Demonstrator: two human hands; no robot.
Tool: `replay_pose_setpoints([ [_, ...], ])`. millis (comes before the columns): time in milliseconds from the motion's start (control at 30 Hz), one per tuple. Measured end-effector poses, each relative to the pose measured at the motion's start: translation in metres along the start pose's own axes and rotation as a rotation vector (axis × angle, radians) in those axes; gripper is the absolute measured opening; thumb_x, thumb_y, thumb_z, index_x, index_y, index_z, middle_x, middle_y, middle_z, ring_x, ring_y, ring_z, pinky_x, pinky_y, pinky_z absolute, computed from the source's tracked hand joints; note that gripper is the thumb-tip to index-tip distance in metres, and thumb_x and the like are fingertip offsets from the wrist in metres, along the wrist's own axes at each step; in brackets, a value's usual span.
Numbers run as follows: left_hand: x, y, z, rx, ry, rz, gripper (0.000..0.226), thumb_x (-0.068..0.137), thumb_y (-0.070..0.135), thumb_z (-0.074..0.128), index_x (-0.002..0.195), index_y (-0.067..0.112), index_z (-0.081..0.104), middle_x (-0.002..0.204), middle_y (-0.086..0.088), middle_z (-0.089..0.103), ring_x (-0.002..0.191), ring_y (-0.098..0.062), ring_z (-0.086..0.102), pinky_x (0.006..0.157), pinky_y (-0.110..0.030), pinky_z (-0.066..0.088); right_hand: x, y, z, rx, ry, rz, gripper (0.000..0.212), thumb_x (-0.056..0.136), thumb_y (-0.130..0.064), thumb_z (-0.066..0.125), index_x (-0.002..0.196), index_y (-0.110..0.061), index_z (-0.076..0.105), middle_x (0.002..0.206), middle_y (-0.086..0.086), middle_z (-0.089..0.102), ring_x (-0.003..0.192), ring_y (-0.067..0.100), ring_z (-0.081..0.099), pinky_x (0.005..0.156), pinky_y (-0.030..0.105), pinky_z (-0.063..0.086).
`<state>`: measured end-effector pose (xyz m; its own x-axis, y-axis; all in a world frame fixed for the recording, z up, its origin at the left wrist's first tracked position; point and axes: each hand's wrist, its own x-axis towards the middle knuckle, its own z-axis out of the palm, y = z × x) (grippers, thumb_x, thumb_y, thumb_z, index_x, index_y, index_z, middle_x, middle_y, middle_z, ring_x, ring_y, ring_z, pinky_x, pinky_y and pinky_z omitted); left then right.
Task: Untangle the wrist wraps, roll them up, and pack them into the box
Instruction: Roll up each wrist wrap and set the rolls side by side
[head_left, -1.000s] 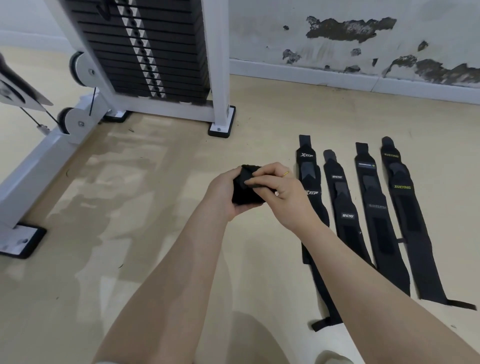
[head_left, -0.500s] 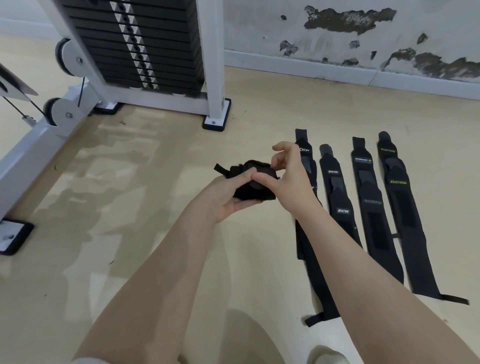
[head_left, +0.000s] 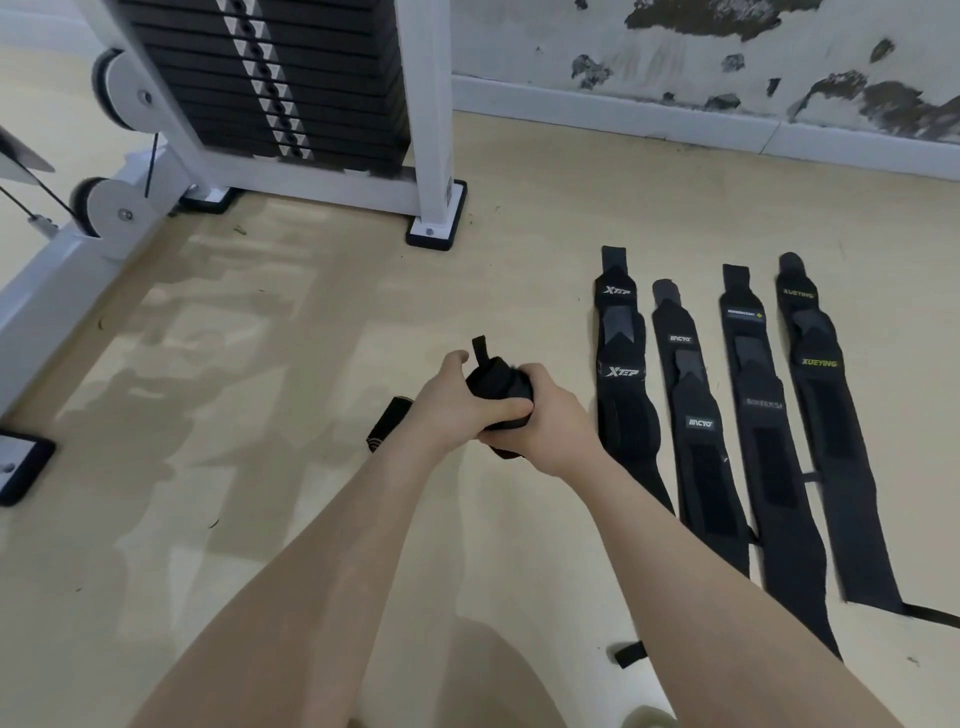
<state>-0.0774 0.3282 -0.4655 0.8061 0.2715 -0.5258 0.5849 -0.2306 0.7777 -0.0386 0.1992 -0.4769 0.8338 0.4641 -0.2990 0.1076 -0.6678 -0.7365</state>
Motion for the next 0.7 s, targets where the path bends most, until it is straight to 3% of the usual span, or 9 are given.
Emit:
replay_pose_setpoints([
  [100, 0.010, -0.012, 0.000, -0.188, -0.147, -0.062, 0.094, 0.080, 0.043, 0.069, 0.150, 0.028, 0.009, 0.127, 0.004, 0.055, 0.112, -0.019, 0.059, 0.097, -0.031, 0.047, 0.008, 0.019, 0.010, 0.126, 0.018, 0.131, 0.060, 0.065, -0.035, 0.082, 0.110, -0.020, 0.045, 0.088, -0.008, 0.061, 0.075, 0.014, 0.062, 0.065, 0.034, 0.054],
  [200, 0.023, -0.037, -0.005, -0.133, -0.039, -0.122, 0.071, 0.090, 0.046, 0.055, 0.149, 0.026, 0.021, 0.137, 0.004, 0.048, 0.126, -0.020, 0.045, 0.100, -0.028, 0.036, 0.014, 0.044, 0.034, 0.251, -0.013, 0.304, 0.058, 0.069, -0.027, 0.080, 0.113, -0.016, 0.044, 0.102, -0.001, 0.060, 0.082, 0.013, 0.059, 0.072, 0.034, 0.055],
  [300, 0.038, -0.087, -0.008, 0.160, 0.105, -0.102, 0.054, 0.094, 0.032, 0.051, 0.144, 0.016, 0.035, 0.144, -0.004, 0.041, 0.131, -0.021, 0.039, 0.103, -0.029, 0.033, 0.023, 0.063, 0.064, 0.502, -0.064, 0.479, 0.061, 0.075, -0.022, 0.078, 0.121, -0.012, 0.040, 0.117, 0.004, 0.055, 0.087, 0.012, 0.055, 0.063, 0.026, 0.046],
  [400, 0.054, -0.134, -0.009, 0.517, 0.034, -0.117, 0.046, 0.095, 0.029, 0.048, 0.141, 0.021, 0.041, 0.157, -0.010, 0.011, 0.144, -0.026, 0.013, 0.114, -0.033, 0.019, 0.041, 0.068, 0.086, 0.623, -0.102, 0.569, 0.065, 0.079, -0.023, 0.075, 0.129, -0.013, 0.034, 0.120, 0.003, 0.050, 0.095, 0.018, 0.053, 0.062, 0.024, 0.043],
  [500, 0.066, -0.162, -0.010, 0.668, -0.032, -0.164, 0.046, 0.096, 0.026, 0.043, 0.141, 0.036, 0.038, 0.158, -0.006, -0.015, 0.145, -0.035, -0.007, 0.117, -0.041, 0.008, 0.061, 0.071, 0.108, 0.666, -0.128, 0.542, 0.070, 0.080, -0.016, 0.074, 0.134, -0.011, 0.030, 0.124, 0.007, 0.048, 0.099, 0.022, 0.056, 0.069, 0.027, 0.050],
  [567, 0.075, -0.173, -0.014, 0.705, -0.041, -0.186, 0.050, 0.096, 0.024, 0.043, 0.142, 0.041, 0.034, 0.156, -0.006, -0.023, 0.144, -0.038, -0.006, 0.117, -0.043, 0.008, 0.071, 0.074, 0.121, 0.668, -0.144, 0.522, 0.069, 0.082, -0.009, 0.072, 0.136, -0.010, 0.029, 0.128, 0.012, 0.048, 0.103, 0.025, 0.056, 0.079, 0.031, 0.053],
  [700, 0.088, -0.184, -0.015, 0.578, -0.008, -0.140, 0.057, 0.093, 0.012, 0.042, 0.143, 0.037, 0.032, 0.154, -0.010, -0.019, 0.137, -0.032, 0.019, 0.111, -0.033, 0.027, 0.081, 0.081, 0.139, 0.588, -0.200, 0.485, 0.072, 0.091, -0.011, 0.060, 0.147, -0.013, 0.016, 0.143, 0.012, 0.039, 0.116, 0.026, 0.051, 0.087, 0.029, 0.045],
])
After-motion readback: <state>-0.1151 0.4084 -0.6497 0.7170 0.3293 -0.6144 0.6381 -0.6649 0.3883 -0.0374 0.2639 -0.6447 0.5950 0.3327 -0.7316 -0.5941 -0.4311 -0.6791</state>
